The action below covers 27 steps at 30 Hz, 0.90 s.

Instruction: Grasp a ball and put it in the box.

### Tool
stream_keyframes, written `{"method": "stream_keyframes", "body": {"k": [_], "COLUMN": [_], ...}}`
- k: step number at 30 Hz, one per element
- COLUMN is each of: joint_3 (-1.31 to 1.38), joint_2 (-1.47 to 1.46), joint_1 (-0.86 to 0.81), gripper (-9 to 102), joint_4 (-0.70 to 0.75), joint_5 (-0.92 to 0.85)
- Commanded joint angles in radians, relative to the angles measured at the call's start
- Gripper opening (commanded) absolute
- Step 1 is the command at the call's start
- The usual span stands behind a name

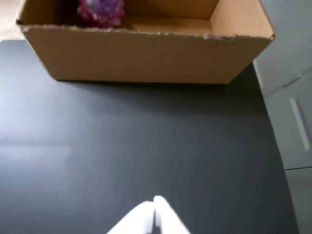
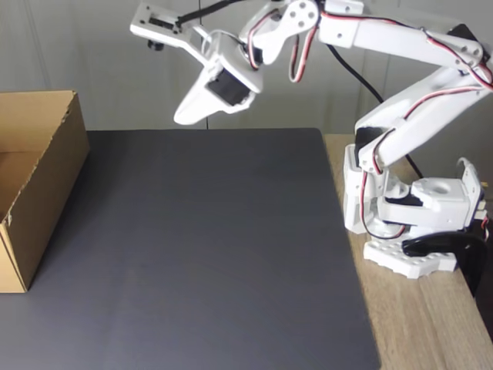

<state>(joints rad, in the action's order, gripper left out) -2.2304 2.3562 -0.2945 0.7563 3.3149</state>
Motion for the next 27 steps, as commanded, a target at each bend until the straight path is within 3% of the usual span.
{"method": "stream_keyframes", "body": {"k": [1, 19, 23, 27], "joint_3": [-0.041, -0.646, -0.758, -0.864], "joint_2": [0.06, 0.448, 0.572, 0.769], "joint_1": [-0.005, 0.008, -0.003, -0.008], "gripper": [0, 0, 0, 0], "joint_4": [-0.023, -0.325, -0.313, -0.199], "joint_5": [-0.014, -0.143, -0.173, -0.193]}}
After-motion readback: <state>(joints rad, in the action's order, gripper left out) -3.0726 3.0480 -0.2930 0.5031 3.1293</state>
